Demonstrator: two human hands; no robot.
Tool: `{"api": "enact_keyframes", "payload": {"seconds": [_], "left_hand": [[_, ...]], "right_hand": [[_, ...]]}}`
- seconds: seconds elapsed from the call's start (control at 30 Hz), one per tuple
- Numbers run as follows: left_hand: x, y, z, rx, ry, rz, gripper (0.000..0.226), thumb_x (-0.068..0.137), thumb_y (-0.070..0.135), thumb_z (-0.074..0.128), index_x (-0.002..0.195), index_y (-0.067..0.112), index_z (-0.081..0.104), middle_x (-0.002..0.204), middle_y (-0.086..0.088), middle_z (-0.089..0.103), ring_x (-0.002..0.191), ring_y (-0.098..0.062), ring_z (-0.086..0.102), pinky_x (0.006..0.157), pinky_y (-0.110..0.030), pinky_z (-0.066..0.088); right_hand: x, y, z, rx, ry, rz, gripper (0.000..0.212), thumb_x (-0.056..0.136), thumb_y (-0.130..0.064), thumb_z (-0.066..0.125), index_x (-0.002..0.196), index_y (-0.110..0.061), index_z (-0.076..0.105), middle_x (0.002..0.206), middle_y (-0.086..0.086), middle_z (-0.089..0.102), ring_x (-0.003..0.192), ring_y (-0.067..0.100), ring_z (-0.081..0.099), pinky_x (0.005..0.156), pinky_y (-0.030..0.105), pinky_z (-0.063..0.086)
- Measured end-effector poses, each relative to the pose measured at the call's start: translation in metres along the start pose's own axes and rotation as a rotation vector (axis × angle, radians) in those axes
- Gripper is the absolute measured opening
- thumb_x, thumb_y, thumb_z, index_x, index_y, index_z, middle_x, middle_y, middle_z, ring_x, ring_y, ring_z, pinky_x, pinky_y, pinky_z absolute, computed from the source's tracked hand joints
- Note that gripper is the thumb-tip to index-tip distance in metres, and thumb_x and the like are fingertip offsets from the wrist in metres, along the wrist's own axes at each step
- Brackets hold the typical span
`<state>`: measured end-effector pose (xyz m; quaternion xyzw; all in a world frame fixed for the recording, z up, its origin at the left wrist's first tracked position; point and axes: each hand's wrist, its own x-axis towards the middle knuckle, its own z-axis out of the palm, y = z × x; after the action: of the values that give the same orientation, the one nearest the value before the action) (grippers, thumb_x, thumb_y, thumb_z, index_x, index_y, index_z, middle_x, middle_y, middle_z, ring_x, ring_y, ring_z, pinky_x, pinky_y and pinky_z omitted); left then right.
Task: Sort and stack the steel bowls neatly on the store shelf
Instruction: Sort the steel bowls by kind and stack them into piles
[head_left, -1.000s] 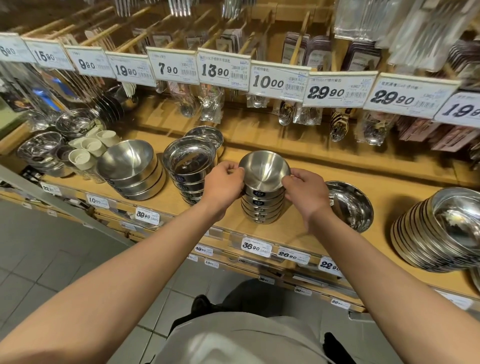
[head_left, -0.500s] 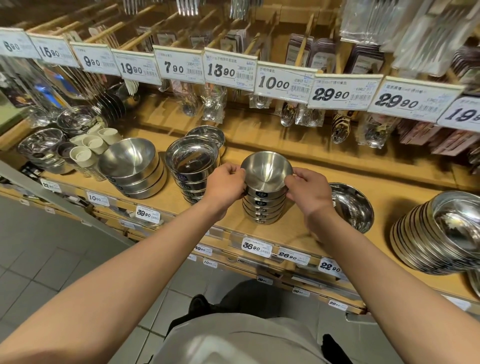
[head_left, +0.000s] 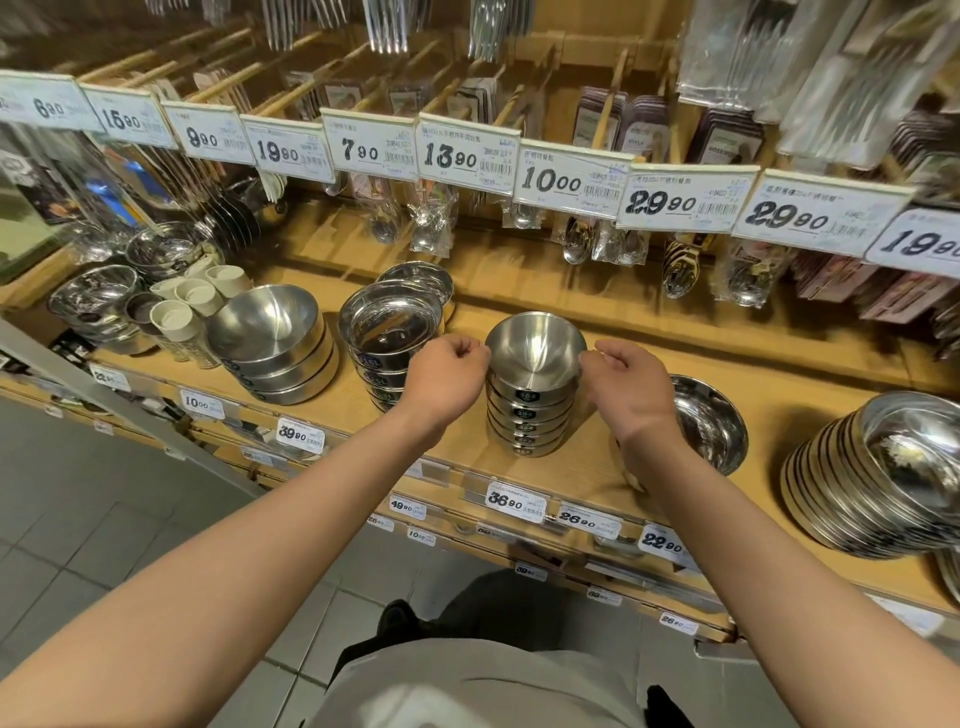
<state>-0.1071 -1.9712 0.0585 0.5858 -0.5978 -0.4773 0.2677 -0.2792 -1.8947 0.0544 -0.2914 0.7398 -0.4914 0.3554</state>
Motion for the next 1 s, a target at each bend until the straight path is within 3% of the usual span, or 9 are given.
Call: {"api": "enact_keyframes", "payload": {"seconds": [0.1,0.17,0.23,0.3,0.4,0.6,0.73,0.87,1.0], "left_hand": [[-0.008,0.002,-0.024,-0.03,0.027,0.029,0.022,0.095,0.024,0.057,0.086,0.012,0.072,0.068,0.005,0.067,0.069,-0.016,0.065,0.064,-0.03,0.056],[-0.011,0.004,-0.045,-0.078,0.062,0.057,0.023,0.093,0.026,0.06,0.09,0.007,0.072,0.074,0.004,0.068,0.075,-0.017,0.066,0.077,-0.043,0.061],[-0.012,0.007,-0.067,-0.113,0.086,0.095,0.023,0.093,0.025,0.061,0.089,0.004,0.071,0.078,0.001,0.068,0.077,-0.016,0.065,0.08,-0.045,0.06],[-0.01,0.01,-0.091,-0.141,0.109,0.117,0.019,0.095,0.02,0.059,0.086,0.01,0.071,0.078,0.002,0.068,0.075,-0.012,0.064,0.072,-0.033,0.058],[-0.002,0.01,-0.126,-0.23,0.145,0.086,0.016,0.097,0.012,0.056,0.087,0.015,0.069,0.075,0.0,0.063,0.065,-0.009,0.06,0.068,-0.025,0.054],[0.031,-0.014,-0.18,-0.261,0.154,-0.052,0.017,0.1,0.018,0.057,0.105,0.009,0.071,0.095,-0.009,0.069,0.078,-0.021,0.062,0.078,-0.038,0.051],[0.08,-0.03,-0.202,-0.264,0.129,-0.065,0.013,0.1,0.014,0.058,0.096,0.013,0.07,0.103,-0.008,0.07,0.089,-0.021,0.065,0.083,-0.035,0.056],[0.152,-0.038,-0.211,-0.158,-0.013,-0.047,0.012,0.099,0.018,0.06,0.091,0.016,0.068,0.09,-0.004,0.07,0.084,-0.02,0.066,0.09,-0.041,0.058],[0.224,-0.036,-0.203,0.065,-0.168,0.001,0.018,0.093,0.017,0.062,0.076,0.019,0.068,0.076,0.001,0.069,0.073,-0.018,0.065,0.085,-0.042,0.06]], "right_hand": [[-0.015,-0.015,0.002,0.057,0.038,-0.113,0.023,0.095,-0.031,0.063,0.118,-0.029,0.067,0.107,-0.011,0.068,0.094,0.002,0.062,0.086,0.025,0.049],[-0.024,-0.028,0.009,0.086,-0.02,-0.151,0.01,0.097,-0.03,0.061,0.104,-0.037,0.064,0.102,-0.012,0.069,0.094,0.006,0.065,0.086,0.026,0.054],[-0.031,-0.039,0.02,0.099,-0.116,-0.162,0.012,0.099,-0.029,0.057,0.106,-0.037,0.063,0.103,-0.011,0.07,0.092,0.007,0.066,0.082,0.025,0.056],[-0.036,-0.047,0.034,0.123,-0.199,-0.154,0.014,0.101,-0.028,0.056,0.109,-0.036,0.064,0.094,-0.013,0.07,0.084,0.002,0.067,0.074,0.021,0.058],[-0.039,-0.054,0.058,0.121,-0.258,-0.105,0.021,0.102,-0.029,0.057,0.119,-0.025,0.068,0.096,-0.006,0.07,0.087,0.009,0.068,0.081,0.028,0.061],[-0.029,-0.067,0.102,0.21,-0.301,-0.056,0.015,0.099,-0.02,0.061,0.103,-0.03,0.071,0.103,-0.001,0.073,0.092,0.01,0.07,0.068,0.019,0.057],[-0.02,-0.079,0.127,0.198,-0.168,-0.072,0.018,0.098,-0.023,0.061,0.09,-0.031,0.075,0.102,-0.001,0.076,0.081,0.008,0.071,0.072,0.026,0.053],[-0.015,-0.084,0.146,0.158,0.007,-0.074,0.014,0.1,-0.035,0.061,0.099,-0.037,0.074,0.103,-0.012,0.077,0.097,0.011,0.071,0.085,0.032,0.054],[-0.02,-0.086,0.168,0.202,0.125,-0.051,0.016,0.1,-0.024,0.06,0.106,-0.032,0.073,0.098,-0.009,0.077,0.084,0.003,0.072,0.069,0.016,0.054]]}}
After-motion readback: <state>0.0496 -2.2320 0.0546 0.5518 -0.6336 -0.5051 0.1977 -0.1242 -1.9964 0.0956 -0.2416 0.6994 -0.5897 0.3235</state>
